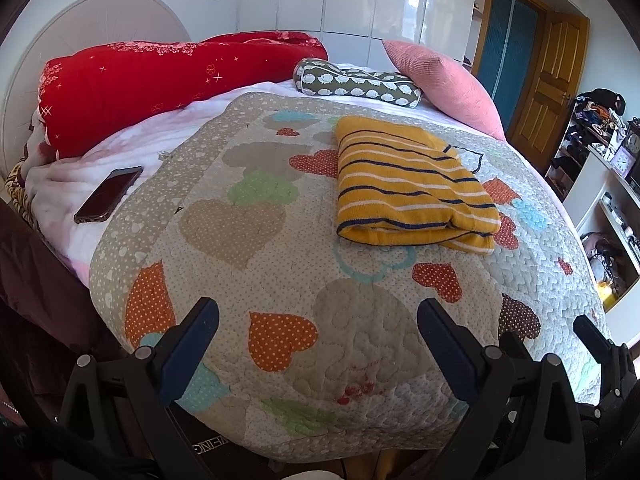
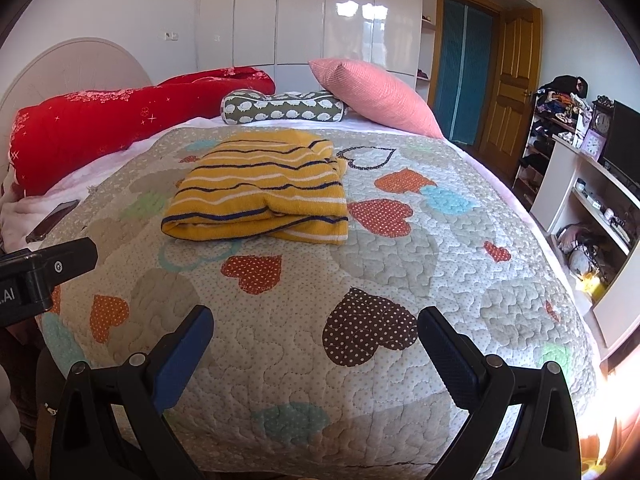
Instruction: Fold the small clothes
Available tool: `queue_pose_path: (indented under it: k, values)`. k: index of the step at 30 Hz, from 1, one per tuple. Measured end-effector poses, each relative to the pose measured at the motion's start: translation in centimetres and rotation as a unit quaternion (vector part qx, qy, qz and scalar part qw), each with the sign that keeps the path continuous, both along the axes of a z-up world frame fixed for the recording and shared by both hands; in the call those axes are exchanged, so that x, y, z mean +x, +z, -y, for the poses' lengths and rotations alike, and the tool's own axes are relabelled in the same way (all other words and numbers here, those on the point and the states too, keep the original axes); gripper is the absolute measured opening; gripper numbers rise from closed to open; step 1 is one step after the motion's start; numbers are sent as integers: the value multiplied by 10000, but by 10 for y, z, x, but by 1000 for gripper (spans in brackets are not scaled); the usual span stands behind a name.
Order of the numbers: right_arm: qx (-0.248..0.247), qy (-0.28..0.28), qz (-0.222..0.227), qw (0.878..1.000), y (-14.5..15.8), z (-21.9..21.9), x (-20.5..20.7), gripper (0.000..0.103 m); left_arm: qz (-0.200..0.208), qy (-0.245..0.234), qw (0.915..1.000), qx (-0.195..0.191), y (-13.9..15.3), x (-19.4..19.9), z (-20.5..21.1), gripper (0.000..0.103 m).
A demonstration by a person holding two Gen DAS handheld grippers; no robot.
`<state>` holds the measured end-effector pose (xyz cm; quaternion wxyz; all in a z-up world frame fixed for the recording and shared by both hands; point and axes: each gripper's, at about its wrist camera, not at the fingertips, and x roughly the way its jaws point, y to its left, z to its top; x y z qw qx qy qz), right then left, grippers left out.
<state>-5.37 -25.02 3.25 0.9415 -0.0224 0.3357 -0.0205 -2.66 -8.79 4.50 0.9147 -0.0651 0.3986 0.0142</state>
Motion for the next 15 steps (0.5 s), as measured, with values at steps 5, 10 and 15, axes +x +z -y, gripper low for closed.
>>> queue_pose_path:
  k: [5,10,15]
  values:
    - [-81,-22,60,9999,2,-1,0,103,-86,-20,10000,15,-4,1,1,99]
    - [-113,-50,21,9999,-1,0,1,103,-117,10,9999,-1,-6,2,-1,99]
    - [-131,-51,4,9999,-1,-1,1,103,-167,18,9999,-20,-7,3,-1,99]
